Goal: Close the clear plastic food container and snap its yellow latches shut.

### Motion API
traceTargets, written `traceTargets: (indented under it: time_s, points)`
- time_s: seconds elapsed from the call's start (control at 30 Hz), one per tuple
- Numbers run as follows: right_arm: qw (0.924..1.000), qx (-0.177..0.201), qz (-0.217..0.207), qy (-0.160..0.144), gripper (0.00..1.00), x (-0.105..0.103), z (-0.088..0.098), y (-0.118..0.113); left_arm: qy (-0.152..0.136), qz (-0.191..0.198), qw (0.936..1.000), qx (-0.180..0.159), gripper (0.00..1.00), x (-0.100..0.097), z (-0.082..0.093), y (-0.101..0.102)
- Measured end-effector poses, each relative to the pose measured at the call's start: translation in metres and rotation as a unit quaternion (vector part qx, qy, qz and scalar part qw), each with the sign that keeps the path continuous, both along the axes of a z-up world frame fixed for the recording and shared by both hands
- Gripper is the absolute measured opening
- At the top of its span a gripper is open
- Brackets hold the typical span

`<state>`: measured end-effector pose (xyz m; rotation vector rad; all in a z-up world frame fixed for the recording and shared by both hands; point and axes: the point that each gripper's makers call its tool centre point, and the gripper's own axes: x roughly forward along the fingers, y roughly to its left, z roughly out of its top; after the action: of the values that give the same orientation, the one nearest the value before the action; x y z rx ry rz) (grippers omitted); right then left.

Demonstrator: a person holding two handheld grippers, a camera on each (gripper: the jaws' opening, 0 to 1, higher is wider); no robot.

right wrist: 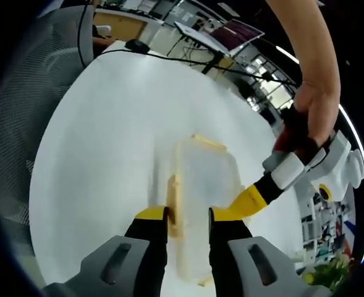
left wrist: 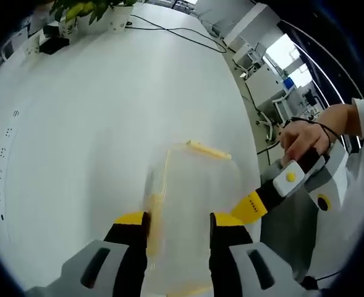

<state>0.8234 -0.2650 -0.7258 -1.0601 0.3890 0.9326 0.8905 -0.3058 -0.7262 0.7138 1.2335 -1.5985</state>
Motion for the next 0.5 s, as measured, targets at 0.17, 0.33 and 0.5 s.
traceTargets:
  time_s: [0.17, 0.33, 0.5]
  points:
    - [0.9991, 0.022, -0.031, 0.017, 0.26, 0.002, 0.001, -0.003, -0.008, 0.031, 0.9985, -0.045, 0.35, 0.003, 0.003, 0.002]
    - [0.9968, 0.05, -0.051, 0.035, 0.3, 0.005, 0.008, -0.005, -0.02, 0.088, 0.9906, -0.103, 0.37, 0.003, 0.014, 0.005]
    - [0.9916, 0.084, -0.081, 0.057, 0.33, 0.005, 0.012, -0.011, -0.056, 0.14, 0.9757, -0.159, 0.42, 0.008, 0.021, 0.013]
